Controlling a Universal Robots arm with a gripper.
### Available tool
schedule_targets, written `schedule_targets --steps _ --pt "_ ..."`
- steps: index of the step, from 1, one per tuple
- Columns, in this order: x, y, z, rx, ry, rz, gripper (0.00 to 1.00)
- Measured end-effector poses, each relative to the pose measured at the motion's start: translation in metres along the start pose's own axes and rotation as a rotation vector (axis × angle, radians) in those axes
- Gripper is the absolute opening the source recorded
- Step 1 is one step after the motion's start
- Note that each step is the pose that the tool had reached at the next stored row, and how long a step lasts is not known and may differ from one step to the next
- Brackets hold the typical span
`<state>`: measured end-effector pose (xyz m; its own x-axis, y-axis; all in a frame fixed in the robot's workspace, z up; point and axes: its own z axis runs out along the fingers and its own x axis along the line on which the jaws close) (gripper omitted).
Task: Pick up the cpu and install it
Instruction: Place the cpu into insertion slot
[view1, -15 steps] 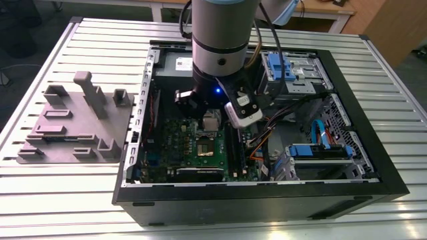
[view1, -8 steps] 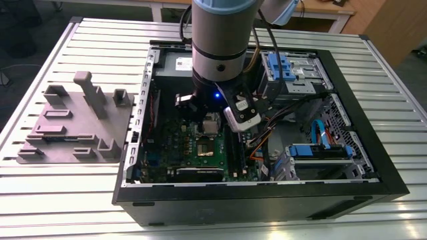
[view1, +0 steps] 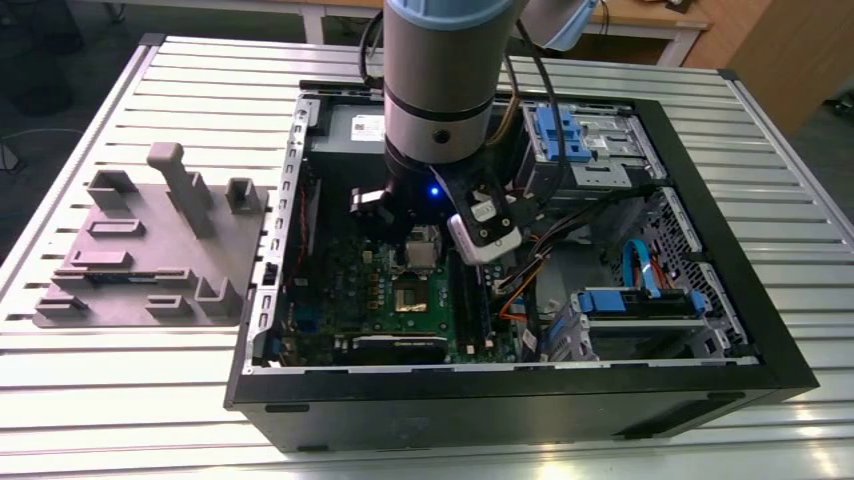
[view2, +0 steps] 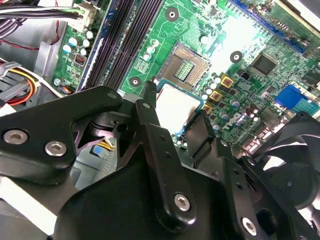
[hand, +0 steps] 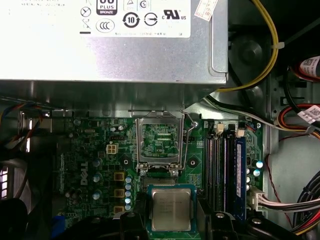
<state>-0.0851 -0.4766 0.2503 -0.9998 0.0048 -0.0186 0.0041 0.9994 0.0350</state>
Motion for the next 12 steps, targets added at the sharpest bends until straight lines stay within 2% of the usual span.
schedule_targets --steps 3,6,12 --pt "0.0 0.0 0.001 -0.0002 -0.0002 0.0 0.47" --pt "0.0001 -0.0002 0.0057 0.0002 -0.0001 0.0 0.47" --pt "0.0003 -0.0072 0.0158 0.0001 0.0009 -0.004 0.47"
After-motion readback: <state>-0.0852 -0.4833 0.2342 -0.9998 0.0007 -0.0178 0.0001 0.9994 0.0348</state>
